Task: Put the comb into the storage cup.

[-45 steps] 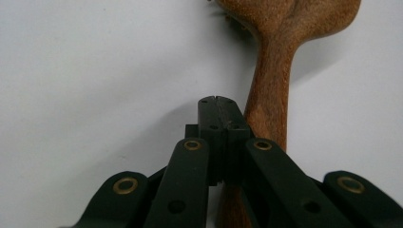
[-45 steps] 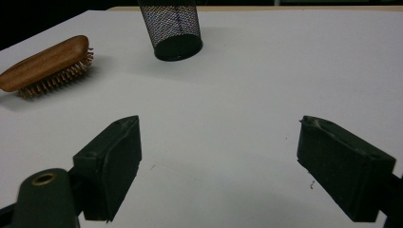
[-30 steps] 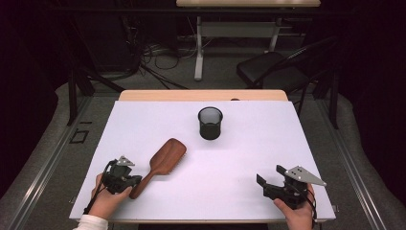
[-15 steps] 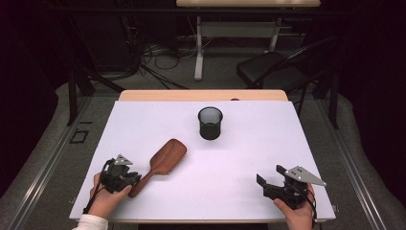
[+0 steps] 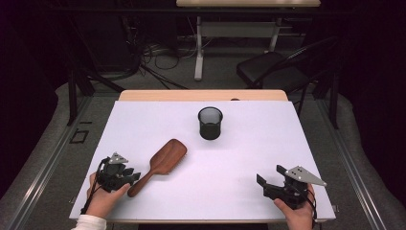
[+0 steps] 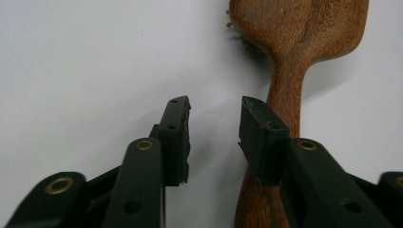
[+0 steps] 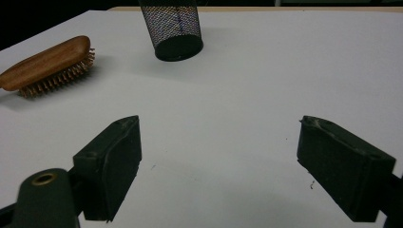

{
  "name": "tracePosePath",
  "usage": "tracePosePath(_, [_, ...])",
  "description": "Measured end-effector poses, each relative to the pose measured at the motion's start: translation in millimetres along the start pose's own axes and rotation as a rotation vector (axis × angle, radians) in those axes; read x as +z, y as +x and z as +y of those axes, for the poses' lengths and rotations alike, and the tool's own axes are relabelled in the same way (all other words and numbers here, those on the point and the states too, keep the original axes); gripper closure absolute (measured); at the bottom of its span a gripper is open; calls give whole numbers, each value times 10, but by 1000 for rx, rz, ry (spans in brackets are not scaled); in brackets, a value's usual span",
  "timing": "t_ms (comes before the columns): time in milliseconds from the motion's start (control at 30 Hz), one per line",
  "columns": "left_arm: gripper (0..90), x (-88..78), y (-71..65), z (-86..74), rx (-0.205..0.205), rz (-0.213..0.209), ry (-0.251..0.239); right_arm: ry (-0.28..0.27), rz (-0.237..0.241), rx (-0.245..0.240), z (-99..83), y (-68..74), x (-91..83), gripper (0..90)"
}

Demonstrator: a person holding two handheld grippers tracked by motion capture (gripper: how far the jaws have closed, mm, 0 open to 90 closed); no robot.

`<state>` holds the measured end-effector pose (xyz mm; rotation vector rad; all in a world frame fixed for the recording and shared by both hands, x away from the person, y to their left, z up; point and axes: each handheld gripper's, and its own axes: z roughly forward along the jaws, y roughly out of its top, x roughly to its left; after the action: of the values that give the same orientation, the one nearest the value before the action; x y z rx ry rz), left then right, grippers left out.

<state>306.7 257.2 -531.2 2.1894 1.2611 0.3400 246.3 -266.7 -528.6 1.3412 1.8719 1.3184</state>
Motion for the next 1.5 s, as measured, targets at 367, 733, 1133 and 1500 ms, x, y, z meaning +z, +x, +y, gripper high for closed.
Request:
tracePosePath(367, [522,-71,31,5,-40,-34,-65,-2,-1,-2,0,-1,-1,146])
tracePosePath(733, [513,-89,43,13,-50,-54,-61,4,3,-1,1,0,-2,146])
tracePosePath(1133, [404,-98,18,25,-40,-63,-80,5,5,0,-2,3,6,146])
tracePosePath(1500, [124,-70,20,43,-77,-67,-100,-2,7,-1,-5,3,16,146])
